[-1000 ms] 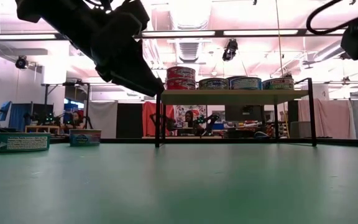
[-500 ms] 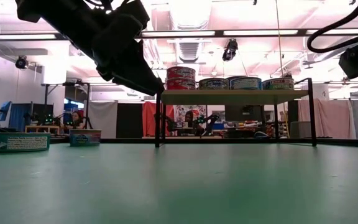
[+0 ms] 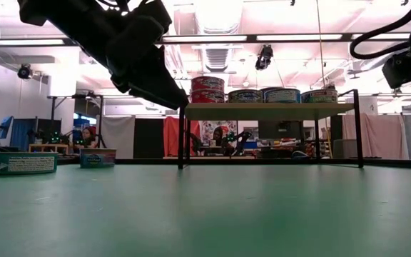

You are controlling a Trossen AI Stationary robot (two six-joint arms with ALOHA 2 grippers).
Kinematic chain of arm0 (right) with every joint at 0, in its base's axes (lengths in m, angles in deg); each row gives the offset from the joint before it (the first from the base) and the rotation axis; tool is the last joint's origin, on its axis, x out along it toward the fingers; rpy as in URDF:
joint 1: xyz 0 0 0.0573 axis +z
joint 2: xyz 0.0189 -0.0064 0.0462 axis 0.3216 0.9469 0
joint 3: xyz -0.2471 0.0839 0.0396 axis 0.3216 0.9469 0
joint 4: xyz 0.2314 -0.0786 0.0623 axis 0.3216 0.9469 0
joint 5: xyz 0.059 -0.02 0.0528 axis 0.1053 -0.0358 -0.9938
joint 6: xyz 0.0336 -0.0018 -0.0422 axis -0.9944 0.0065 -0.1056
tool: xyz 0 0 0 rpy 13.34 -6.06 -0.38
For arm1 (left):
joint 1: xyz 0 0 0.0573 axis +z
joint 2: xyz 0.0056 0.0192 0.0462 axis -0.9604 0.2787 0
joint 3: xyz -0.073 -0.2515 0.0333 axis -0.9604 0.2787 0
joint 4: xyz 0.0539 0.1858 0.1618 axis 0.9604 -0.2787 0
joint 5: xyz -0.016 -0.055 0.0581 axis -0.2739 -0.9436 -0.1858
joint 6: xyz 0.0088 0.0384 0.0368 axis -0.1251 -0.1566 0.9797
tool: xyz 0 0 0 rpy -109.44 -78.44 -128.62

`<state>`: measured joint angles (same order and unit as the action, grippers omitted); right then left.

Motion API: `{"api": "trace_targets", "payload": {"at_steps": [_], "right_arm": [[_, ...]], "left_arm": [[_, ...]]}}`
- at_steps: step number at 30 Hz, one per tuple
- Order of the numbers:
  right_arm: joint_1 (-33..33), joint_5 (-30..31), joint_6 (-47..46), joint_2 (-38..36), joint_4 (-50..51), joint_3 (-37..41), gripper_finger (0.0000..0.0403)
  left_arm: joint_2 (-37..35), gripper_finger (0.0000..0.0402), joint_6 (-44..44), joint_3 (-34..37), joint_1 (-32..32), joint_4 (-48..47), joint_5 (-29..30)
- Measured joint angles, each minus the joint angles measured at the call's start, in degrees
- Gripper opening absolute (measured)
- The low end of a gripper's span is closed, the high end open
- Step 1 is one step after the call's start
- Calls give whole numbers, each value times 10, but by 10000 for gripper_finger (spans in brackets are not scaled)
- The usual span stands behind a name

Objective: Stack canned seafood by type on shelf
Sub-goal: Stack the green tuna can on top of the other green tuna can on the shelf

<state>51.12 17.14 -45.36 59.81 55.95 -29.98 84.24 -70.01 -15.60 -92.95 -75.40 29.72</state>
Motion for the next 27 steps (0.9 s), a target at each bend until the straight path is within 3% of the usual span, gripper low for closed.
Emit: {"api": "trace_targets", "payload": {"at_steps": [8, 13, 27], "right_arm": [[-2, 66, 57, 0, -48, 0, 9], [-8, 77, 81, 0, -77, -3, 9], [-6, 40, -34, -64, 11, -64, 9]], "left_arm": [[0, 233, 0, 0, 0, 9, 0], [0, 233, 0, 0, 0, 9, 0], [18, 233, 50, 1, 0, 105, -13]]}}
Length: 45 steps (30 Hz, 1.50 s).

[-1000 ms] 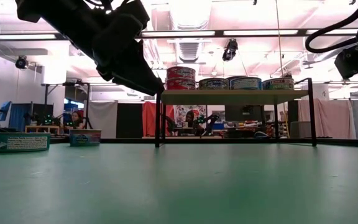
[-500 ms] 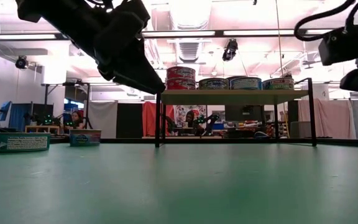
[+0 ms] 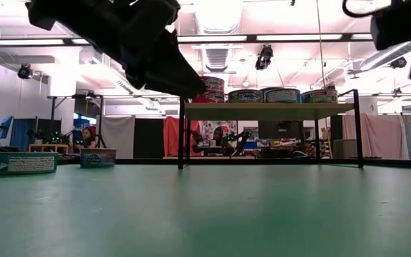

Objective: Stack canned seafood by type on shelf
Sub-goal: Stack the green tuna can on top of the other green tuna can on the shelf

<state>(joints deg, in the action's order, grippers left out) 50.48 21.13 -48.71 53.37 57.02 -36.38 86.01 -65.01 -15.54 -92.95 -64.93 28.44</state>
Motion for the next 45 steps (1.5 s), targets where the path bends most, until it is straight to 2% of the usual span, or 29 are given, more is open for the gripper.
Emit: {"api": "trace_targets", "payload": {"at_steps": [5, 8, 13, 22, 26, 31, 38, 41, 45], "right_arm": [[3, -7, -115, -19, 111, 4, 9], [5, -42, -172, -12, 144, 6, 9], [10, -53, -190, 27, 145, 7, 9], [24, -122, -186, 110, 141, 16, 9], [31, -123, -182, 128, 88, 17, 9], [31, -103, -162, 144, 19, 17, 9], [25, -14, -121, 166, -87, 17, 9], [25, 12, -107, 168, -90, 17, 9], [25, 24, -90, 144, -63, 17, 9]], "left_arm": [[16, 233, 10, 0, 0, 14, -4], [22, 233, 10, 0, 0, 17, -4], [24, 233, 10, 0, 0, 19, -4], [24, 233, 12, 0, 0, 19, -4], [24, 233, 14, 0, 0, 18, -4], [24, 233, 16, 0, 0, 18, -4], [24, 233, 12, 0, 0, 25, -4], [24, 232, 19, 0, -1, 40, -13], [25, 232, 39, 0, -3, 85, -53]]}}
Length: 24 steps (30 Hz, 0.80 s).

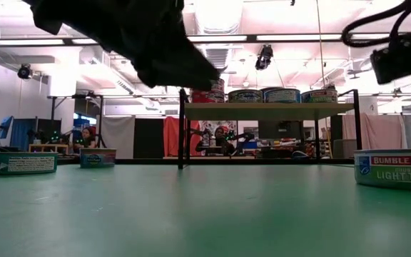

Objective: Stack canned seafood by type on shelf
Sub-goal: Stack the green tuna can on top of the other green tuna can on the shelf

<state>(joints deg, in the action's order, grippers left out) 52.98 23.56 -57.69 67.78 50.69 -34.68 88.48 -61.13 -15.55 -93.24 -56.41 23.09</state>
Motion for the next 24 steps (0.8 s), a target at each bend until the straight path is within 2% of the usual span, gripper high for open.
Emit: {"api": "trace_targets", "payload": {"at_steps": [6, 12, 18, 24], "right_arm": [[0, 68, 5, -48, 4, 4, 9], [0, 104, 38, -77, -69, 38, 9], [2, 120, 41, -86, -131, 73, 9], [4, 123, 37, -97, -137, 79, 9]], "left_arm": [[2, 231, 3, 0, -7, 32, -1], [49, 231, 29, -7, -11, 130, -11], [129, 231, 70, -95, -11, 130, -32], [198, 230, 111, -193, -7, 72, -44]]}}
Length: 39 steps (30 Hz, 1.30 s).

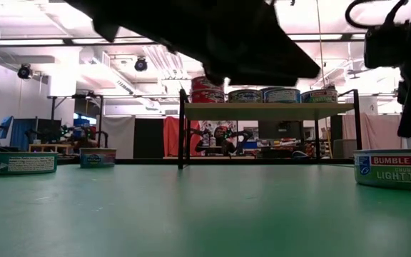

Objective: Stack canned seafood by type on shelf
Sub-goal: Stack the green tuna can on top of the other green tuna can on the shelf

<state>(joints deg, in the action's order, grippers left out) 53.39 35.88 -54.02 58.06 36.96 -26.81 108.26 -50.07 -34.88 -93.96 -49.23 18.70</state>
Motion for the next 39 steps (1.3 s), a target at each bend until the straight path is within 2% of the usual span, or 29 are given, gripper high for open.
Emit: {"api": "trace_targets", "payload": {"at_steps": [8, 13, 16, 21, 23, 27, 31, 39], "right_arm": [[22, -8, -6, -62, -1, 0, 13], [23, -30, -17, -99, 3, 5, 39], [22, -40, -30, -107, 14, 14, 67], [22, -48, -63, -107, 14, 46, 126], [22, -50, -80, -106, 6, 58, 152], [22, -51, -99, -107, -35, 84, 202], [22, -51, -101, -107, -69, 96, 244], [22, -41, -101, -94, -84, 105, 296]], "left_arm": [[52, 231, 46, -55, 3, -11, 1], [86, 219, 70, -85, 5, -8, -1], [108, 173, 86, -103, 5, -9, -5], [140, 41, 103, -137, 10, -9, -48], [148, 12, 102, -145, 12, -13, -52], [153, 15, 103, -155, 17, -10, -57], [154, 2, 100, -149, 20, -11, -61], [154, 0, 98, -148, 22, -10, -65]]}}
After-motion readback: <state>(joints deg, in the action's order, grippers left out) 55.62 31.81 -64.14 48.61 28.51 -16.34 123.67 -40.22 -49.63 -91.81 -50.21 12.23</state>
